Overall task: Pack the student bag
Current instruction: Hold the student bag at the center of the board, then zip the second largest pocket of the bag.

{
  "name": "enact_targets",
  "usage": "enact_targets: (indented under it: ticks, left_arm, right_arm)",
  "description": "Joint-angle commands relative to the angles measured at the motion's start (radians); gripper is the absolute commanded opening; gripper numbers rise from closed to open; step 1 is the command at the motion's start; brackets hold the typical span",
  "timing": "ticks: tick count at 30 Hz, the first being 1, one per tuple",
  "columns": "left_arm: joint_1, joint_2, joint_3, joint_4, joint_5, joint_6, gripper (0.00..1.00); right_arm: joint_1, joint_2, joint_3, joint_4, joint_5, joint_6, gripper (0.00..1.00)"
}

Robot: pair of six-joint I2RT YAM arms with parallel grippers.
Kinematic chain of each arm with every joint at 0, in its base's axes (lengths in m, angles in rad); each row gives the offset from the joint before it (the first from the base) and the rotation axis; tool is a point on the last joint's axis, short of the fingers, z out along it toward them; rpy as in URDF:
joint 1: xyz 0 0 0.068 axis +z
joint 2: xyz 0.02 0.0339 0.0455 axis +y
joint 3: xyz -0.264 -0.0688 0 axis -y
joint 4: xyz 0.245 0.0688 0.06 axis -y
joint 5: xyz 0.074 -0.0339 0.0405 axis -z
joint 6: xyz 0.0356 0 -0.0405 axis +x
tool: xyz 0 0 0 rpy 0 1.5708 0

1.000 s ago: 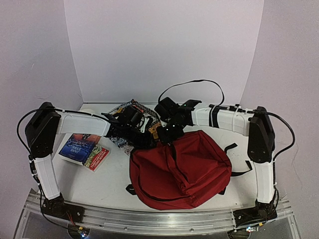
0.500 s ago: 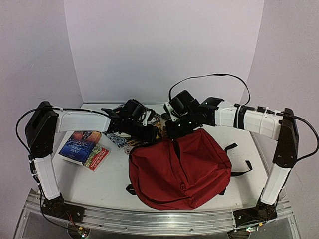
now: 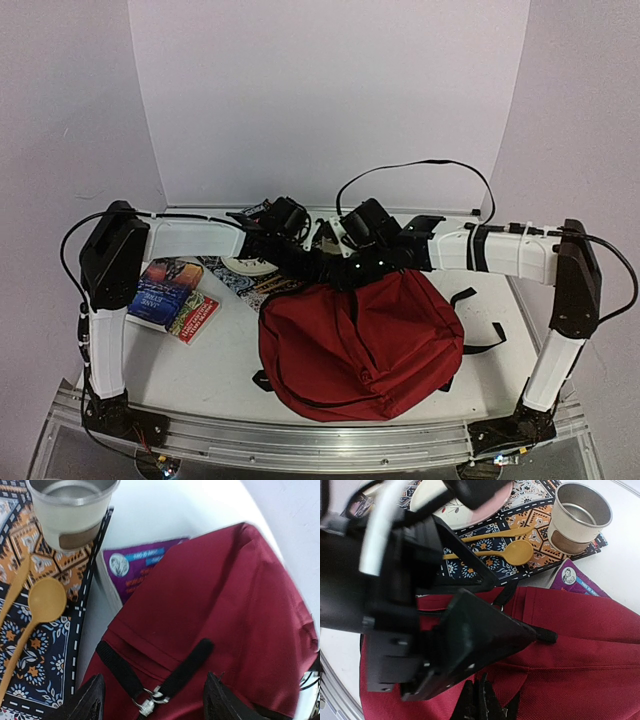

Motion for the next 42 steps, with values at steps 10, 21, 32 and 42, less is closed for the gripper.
enact_targets:
  ticks: [10,21,32,42]
  left_arm:
    - [0.001,0.048,0.061,-0.049,0.129,0.045,0.3]
    - [0.033,-0.031,0.064,-0.05,0.003,0.036,0.0]
    - [0.059,-0.042,0.068,-0.05,-0.039,0.006,0.0]
    - [0.131,-0.039,0.07,-0.05,-0.079,-0.033,0.0]
  right_arm:
    - [0.009,-0.067,-0.019,0.041,0.0,0.004,0.0]
    - [0.022,-0.189,-0.131,0.04,-0.009,0.029,0.0]
    - [0.069,-0.297,-0.308,0.063,-0.007,0.085,0.0]
    - [0.095,-0.369,-0.481,0.12,-0.011,0.154,0.0]
